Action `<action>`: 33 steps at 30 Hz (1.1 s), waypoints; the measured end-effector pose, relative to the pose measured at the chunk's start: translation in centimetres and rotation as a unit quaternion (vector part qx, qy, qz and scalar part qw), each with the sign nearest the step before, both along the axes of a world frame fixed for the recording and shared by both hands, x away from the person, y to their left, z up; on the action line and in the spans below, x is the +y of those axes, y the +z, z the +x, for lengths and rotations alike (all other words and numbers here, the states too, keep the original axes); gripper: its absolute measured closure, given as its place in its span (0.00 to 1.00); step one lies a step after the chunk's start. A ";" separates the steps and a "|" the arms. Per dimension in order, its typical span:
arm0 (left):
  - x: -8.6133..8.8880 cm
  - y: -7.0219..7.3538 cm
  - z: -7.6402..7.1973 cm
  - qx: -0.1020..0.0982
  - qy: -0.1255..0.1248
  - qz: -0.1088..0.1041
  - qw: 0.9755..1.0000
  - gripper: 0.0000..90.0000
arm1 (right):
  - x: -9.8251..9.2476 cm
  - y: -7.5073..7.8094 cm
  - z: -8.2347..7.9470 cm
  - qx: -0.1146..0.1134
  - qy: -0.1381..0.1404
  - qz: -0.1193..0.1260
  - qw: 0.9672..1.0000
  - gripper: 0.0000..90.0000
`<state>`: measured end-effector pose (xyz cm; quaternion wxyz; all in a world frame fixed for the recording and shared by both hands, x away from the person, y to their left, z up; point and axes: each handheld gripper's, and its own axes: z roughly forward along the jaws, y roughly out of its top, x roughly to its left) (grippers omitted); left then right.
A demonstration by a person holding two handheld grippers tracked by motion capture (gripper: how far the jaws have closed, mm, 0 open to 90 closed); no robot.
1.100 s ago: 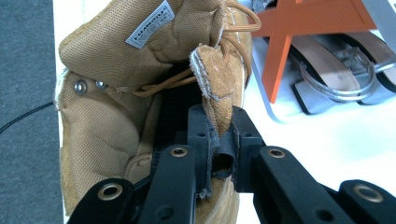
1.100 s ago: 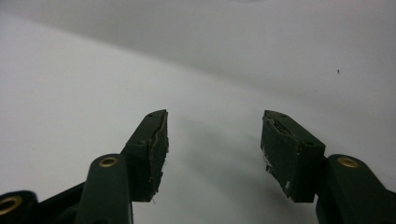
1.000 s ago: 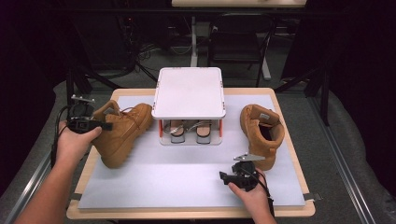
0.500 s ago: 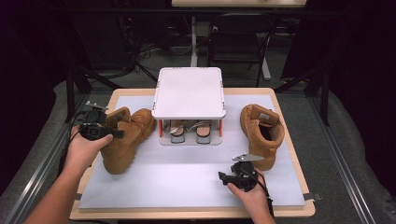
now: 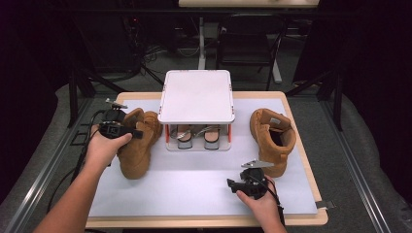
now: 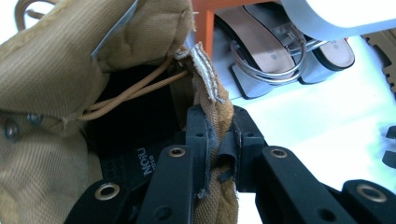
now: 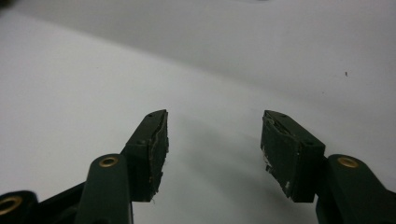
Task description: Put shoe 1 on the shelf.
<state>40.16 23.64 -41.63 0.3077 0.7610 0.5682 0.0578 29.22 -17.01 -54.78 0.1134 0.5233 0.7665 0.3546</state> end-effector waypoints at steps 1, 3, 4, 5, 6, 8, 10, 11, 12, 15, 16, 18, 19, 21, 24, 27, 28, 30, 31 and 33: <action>-0.2 -0.1 0.0 0.001 -0.001 -0.002 1.000 0.89 | 0.0 0.0 0.0 0.000 0.000 0.000 1.000 0.46; -0.6 -0.4 -0.1 0.002 -0.006 -0.001 1.000 0.89 | 0.0 0.0 0.0 0.001 0.001 0.001 1.000 0.46; -0.6 -0.4 -0.1 0.002 -0.006 -0.001 1.000 0.89 | 0.0 0.0 0.0 0.002 0.001 0.001 1.000 0.46; -0.9 -0.6 -0.2 0.004 -0.012 0.005 1.000 0.89 | 0.0 0.0 0.0 0.001 0.000 0.001 1.000 0.46; -1.0 -0.6 -0.2 0.001 -0.011 0.007 1.000 0.89 | 0.0 0.0 0.0 0.001 0.001 0.001 1.000 0.46; -1.1 -0.7 -0.2 0.002 -0.013 0.007 1.000 0.88 | 0.0 0.0 0.0 0.000 0.001 0.002 1.000 0.46; -1.2 -0.8 -0.2 0.005 -0.016 0.008 1.000 0.88 | 0.0 0.1 0.0 0.000 0.001 0.001 1.000 0.46; -1.3 -0.9 -0.3 0.006 -0.018 0.009 1.000 0.87 | 0.0 0.1 0.0 0.000 0.001 0.001 1.000 0.46; -1.3 -0.9 -0.3 0.006 -0.018 0.009 1.000 0.87 | 0.0 0.1 0.0 0.000 0.001 0.001 1.000 0.46; -1.4 -0.9 -0.3 0.006 -0.020 0.010 1.000 0.86 | -0.1 0.1 0.0 -0.001 0.001 0.002 1.000 0.46; -1.4 -0.9 -0.3 0.007 -0.020 0.010 1.000 0.86 | -0.1 0.1 0.0 -0.001 0.001 0.002 1.000 0.46; -1.4 -1.0 -0.3 0.009 -0.023 0.011 1.000 0.85 | -0.1 0.1 0.0 0.000 0.000 0.002 1.000 0.46; -1.4 -1.0 -0.4 0.009 -0.024 0.012 1.000 0.84 | -0.1 0.1 0.0 -0.001 0.000 0.002 1.000 0.46; -1.4 -1.0 -0.4 0.008 -0.026 0.013 1.000 0.84 | -0.1 0.1 0.0 -0.003 -0.001 0.003 1.000 0.46; -1.4 -0.9 -0.4 0.007 -0.027 0.011 1.000 0.82 | -0.1 0.1 0.0 -0.004 -0.003 0.003 1.000 0.46; -1.3 -0.9 -0.4 0.008 -0.026 0.009 1.000 0.80 | -0.1 0.1 -0.1 -0.005 -0.005 0.003 1.000 0.46; -1.3 -0.9 -0.4 0.008 -0.026 0.009 1.000 0.79 | -0.1 0.1 -0.1 -0.005 -0.005 0.003 1.000 0.46; -1.3 -0.9 -0.4 0.008 -0.027 0.009 1.000 0.78 | 0.0 0.1 -0.1 -0.003 -0.004 0.001 1.000 0.46; -1.2 -0.8 -0.4 0.009 -0.026 0.009 1.000 0.78 | 0.0 0.1 -0.1 -0.002 -0.003 0.001 1.000 0.46; -1.1 -0.8 -0.4 0.008 -0.028 0.008 1.000 0.76 | -0.1 0.1 -0.1 -0.002 -0.003 0.001 1.000 0.46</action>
